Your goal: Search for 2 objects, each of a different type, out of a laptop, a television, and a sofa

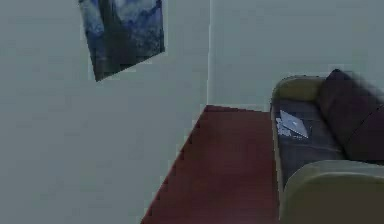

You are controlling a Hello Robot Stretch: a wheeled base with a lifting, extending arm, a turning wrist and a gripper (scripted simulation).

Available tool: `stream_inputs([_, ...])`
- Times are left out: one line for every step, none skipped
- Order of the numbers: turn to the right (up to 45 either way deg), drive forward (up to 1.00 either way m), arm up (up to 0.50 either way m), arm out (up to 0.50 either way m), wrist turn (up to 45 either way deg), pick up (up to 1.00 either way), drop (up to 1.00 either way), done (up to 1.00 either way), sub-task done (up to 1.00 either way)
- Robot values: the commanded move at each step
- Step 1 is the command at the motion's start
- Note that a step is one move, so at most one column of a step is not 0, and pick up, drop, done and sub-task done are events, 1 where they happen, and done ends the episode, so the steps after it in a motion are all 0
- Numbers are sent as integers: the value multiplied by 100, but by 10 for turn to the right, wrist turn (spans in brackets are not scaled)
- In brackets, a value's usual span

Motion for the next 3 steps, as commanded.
stream_inputs([420, 0, 0, 0, 0, 0, 0, 0, 0])
stream_inputs([0, 30, 0, 0, 0, 0, 0, 0, 0])
stream_inputs([0, 0, 0, 0, 0, 0, 0, 0, 100])
